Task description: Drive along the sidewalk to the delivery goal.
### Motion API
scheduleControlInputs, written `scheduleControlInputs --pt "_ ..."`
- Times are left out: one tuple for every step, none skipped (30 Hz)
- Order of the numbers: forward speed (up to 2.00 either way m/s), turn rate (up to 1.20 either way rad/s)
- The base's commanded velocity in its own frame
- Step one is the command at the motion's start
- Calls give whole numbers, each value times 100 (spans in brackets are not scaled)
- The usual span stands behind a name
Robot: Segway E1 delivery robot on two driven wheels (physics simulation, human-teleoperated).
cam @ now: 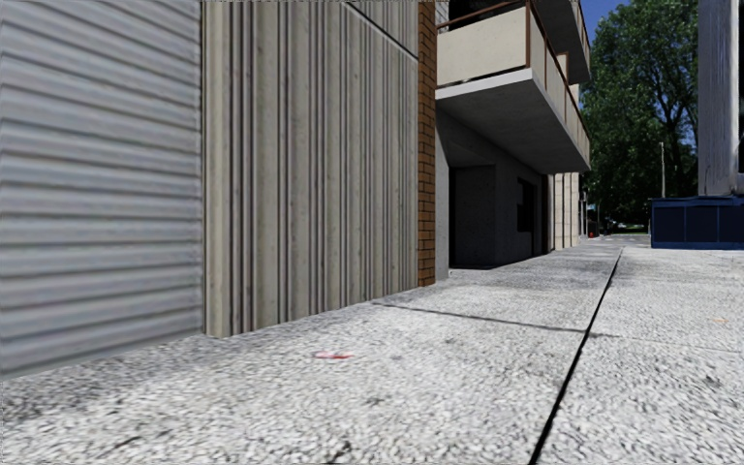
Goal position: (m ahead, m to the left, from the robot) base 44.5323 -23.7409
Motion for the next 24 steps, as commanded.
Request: scheduleControlInputs --pt "124 -62" --pt "124 -62" --pt "124 -62" --pt "124 -62" --pt "137 -62" --pt "200 -62" --pt "200 -62" --pt "200 -62" --pt "200 -62" --pt "200 -62" --pt "200 -62" --pt "200 -62" --pt "200 -62" --pt "200 -62" --pt "200 -62" --pt "200 -62" --pt "200 -62" --pt "200 -62" --pt "200 -62" --pt "200 -62" --pt "200 -62" --pt "200 -61" --pt "200 -46" --pt "200 -30"
